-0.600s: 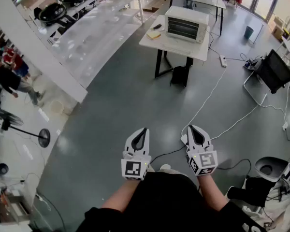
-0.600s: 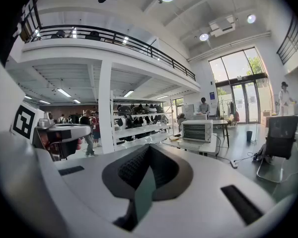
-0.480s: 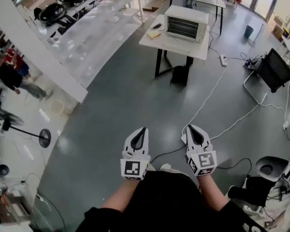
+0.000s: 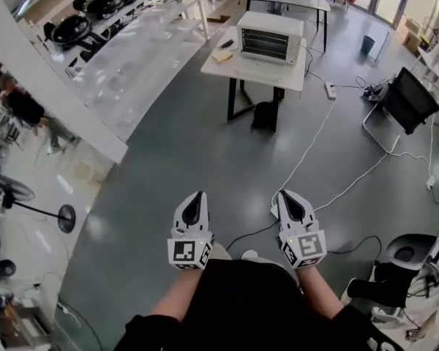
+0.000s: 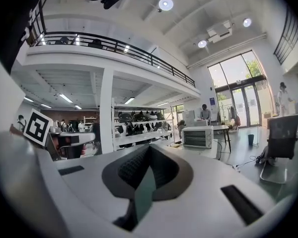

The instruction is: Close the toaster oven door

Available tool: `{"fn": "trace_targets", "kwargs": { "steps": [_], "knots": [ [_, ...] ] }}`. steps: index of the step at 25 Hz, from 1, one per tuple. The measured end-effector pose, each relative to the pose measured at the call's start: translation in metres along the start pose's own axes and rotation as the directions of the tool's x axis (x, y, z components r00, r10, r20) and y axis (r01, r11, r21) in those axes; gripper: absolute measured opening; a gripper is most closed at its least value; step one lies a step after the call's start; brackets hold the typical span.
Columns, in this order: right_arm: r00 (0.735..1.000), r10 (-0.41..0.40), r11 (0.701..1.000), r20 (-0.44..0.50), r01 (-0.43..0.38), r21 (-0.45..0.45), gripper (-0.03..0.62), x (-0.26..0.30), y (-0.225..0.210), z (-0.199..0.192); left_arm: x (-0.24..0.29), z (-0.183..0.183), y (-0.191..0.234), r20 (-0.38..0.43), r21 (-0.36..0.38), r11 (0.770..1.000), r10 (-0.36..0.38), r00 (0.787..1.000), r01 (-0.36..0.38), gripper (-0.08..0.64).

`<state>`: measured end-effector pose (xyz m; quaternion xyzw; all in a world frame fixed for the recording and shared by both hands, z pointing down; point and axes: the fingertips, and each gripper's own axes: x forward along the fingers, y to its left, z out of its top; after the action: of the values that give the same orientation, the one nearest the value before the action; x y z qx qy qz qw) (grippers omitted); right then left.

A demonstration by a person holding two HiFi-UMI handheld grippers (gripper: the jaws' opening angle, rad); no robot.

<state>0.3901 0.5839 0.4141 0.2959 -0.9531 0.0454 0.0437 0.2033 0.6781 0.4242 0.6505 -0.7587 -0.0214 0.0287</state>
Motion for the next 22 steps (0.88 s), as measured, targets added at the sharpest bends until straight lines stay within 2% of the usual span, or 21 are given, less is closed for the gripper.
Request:
{"fn": "trace_targets", "kwargs": {
  "steps": [2,4,7,12,19,22],
  "knots": [
    [1.000,-0.028,1.000,0.002,0.028,-0.010,0.021,-0.002,-0.001,-0.004,-0.003,0.000,0.005,-0.003,0.002,1.000,0.011,1.000,-0.011,0.018],
    [0.998,-0.057,0.998,-0.041,0.056,-0.018,0.021,-0.002,-0.003,-0.016,-0.005,0.003,0.008,0.002,0.013,1.000,0.017,1.000,-0.017,0.018],
    [0.994,-0.050,0.999,-0.097,0.051,0.002,0.021,0.001,-0.002,-0.035,-0.006,0.001,0.009,-0.002,0.047,0.999,0.015,1.000,-0.015,0.018],
    [0.993,-0.043,0.999,-0.111,0.043,0.002,0.021,0.024,0.006,-0.044,0.013,-0.009,0.027,-0.009,0.029,1.000,0.003,1.000,-0.002,0.018],
    [0.984,-0.057,0.998,-0.171,0.054,-0.025,0.021,0.086,-0.002,-0.054,0.072,-0.022,0.062,0.004,-0.008,0.998,-0.057,0.998,0.057,0.018],
    [0.977,-0.071,0.997,-0.201,0.065,-0.038,0.021,0.120,-0.013,-0.059,0.109,-0.031,0.082,-0.010,0.001,0.997,-0.075,0.997,0.075,0.018]
  ]
}}
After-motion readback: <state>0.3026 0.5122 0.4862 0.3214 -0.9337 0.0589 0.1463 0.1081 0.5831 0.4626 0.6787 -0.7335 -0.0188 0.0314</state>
